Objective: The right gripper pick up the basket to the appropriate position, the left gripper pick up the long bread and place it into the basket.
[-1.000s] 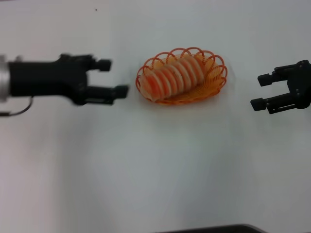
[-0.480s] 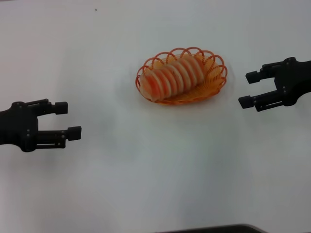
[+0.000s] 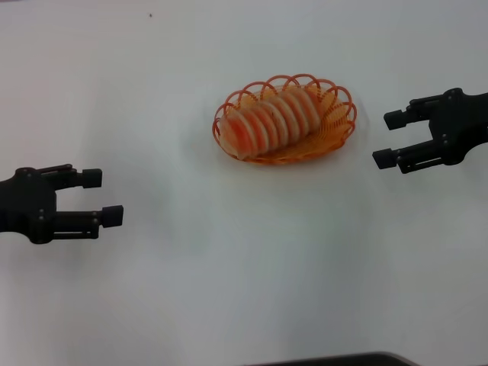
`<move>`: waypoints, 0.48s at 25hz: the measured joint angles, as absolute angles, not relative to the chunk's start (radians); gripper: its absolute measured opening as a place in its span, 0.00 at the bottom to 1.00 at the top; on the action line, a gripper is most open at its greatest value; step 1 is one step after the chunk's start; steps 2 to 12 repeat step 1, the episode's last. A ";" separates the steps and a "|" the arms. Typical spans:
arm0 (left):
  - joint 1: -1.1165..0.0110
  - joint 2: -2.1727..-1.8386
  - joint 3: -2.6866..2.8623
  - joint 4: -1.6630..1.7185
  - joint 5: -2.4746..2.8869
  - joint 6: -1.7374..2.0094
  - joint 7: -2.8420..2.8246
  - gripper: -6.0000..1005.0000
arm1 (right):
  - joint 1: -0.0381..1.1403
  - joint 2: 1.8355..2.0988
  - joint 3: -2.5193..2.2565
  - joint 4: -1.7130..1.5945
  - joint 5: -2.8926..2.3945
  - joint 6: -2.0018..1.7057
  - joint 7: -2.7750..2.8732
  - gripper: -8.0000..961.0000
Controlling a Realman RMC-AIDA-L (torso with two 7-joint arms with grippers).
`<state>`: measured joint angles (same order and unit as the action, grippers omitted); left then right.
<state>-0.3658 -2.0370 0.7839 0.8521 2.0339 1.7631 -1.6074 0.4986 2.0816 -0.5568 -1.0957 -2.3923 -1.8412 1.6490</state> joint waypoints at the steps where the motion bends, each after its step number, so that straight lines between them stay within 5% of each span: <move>1: -0.367 -2.037 0.781 0.852 2.041 1.762 -1.611 0.88 | 0.499 2.082 -0.557 -1.096 -2.392 -1.841 1.649 0.86; 12: -0.367 -2.037 0.781 0.852 2.041 1.762 -1.611 0.88 | 0.499 2.082 -0.557 -1.096 -2.392 -1.841 1.649 0.86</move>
